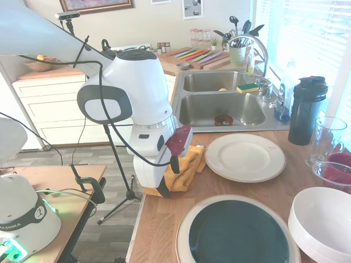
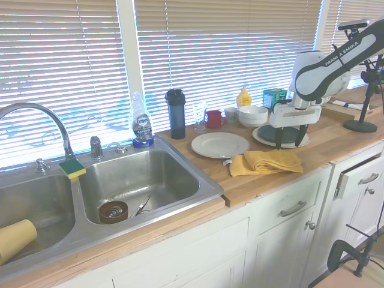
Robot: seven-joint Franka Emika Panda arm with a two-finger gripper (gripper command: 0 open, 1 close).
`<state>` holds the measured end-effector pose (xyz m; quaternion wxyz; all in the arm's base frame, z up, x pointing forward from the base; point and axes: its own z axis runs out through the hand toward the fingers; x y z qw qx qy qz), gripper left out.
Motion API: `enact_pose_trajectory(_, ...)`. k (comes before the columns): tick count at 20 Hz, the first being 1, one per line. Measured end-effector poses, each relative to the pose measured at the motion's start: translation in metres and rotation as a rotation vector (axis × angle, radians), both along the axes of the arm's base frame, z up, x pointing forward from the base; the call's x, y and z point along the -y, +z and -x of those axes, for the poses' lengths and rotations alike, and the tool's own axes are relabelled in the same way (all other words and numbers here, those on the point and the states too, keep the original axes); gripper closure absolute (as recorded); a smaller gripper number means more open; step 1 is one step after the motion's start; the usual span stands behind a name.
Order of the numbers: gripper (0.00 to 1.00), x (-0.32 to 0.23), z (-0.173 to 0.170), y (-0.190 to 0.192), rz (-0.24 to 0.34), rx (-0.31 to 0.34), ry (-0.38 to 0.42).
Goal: Wipe the white plate in clockwise motion
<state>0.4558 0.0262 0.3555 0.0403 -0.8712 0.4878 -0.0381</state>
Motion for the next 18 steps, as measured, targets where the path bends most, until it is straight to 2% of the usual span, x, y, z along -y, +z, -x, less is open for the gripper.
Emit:
enact_pose_trajectory(5,0.00,-0.008,0.006,-0.008,-0.092,-0.097,-0.012)
enact_pose_trajectory(8,0.00,-0.010,0.008,-0.009,-0.113,-0.130,-0.020)
enact_pose_trajectory(12,0.00,-0.011,0.014,-0.025,-0.148,-0.206,-0.043)
enact_pose_trajectory(15,0.00,-0.012,0.014,-0.037,-0.167,-0.232,-0.041)
enact_pose_trajectory(18,0.00,-0.013,0.014,-0.039,-0.182,-0.229,-0.020)
